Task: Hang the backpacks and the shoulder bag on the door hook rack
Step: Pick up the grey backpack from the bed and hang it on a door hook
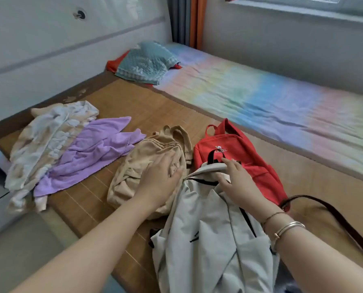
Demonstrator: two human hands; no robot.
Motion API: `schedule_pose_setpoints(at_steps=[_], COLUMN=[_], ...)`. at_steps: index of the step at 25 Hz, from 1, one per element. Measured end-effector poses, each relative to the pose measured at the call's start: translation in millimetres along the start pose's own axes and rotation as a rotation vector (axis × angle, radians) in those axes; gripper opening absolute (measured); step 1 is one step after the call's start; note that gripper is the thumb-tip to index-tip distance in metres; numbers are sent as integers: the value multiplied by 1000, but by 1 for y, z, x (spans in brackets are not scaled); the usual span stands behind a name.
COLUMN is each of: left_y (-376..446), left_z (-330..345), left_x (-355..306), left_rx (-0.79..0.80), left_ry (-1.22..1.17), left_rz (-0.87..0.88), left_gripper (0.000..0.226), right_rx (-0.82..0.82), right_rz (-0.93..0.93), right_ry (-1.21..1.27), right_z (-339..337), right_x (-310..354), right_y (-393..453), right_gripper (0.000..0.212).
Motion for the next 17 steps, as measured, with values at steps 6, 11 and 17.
schedule_pose_setpoints(at_steps=[6,11,17], left_y=[48,58,50], left_z=[100,154,134], left_x=[50,76,58], left_rx=[191,291,288], left_ry=[-35,-81,-77], left_rz=[-53,-88,-45], left_gripper=[47,43,45], right_rx=[-15,-41,-99], right_rz=[243,413,382], right_ry=[-100,25,89], right_z=[35,45,30], right_x=[-99,-157,-129], right_y=[27,24,18], right_gripper=[57,82,25])
Point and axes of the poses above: each hand's wrist, its own y-axis towards the middle knuckle, its own z-axis out of the palm, x = y × z, the point moved 10 cm from there along y, towards the middle knuckle, and after that the axes turned 14 degrees about x, right-handed, at the moved point
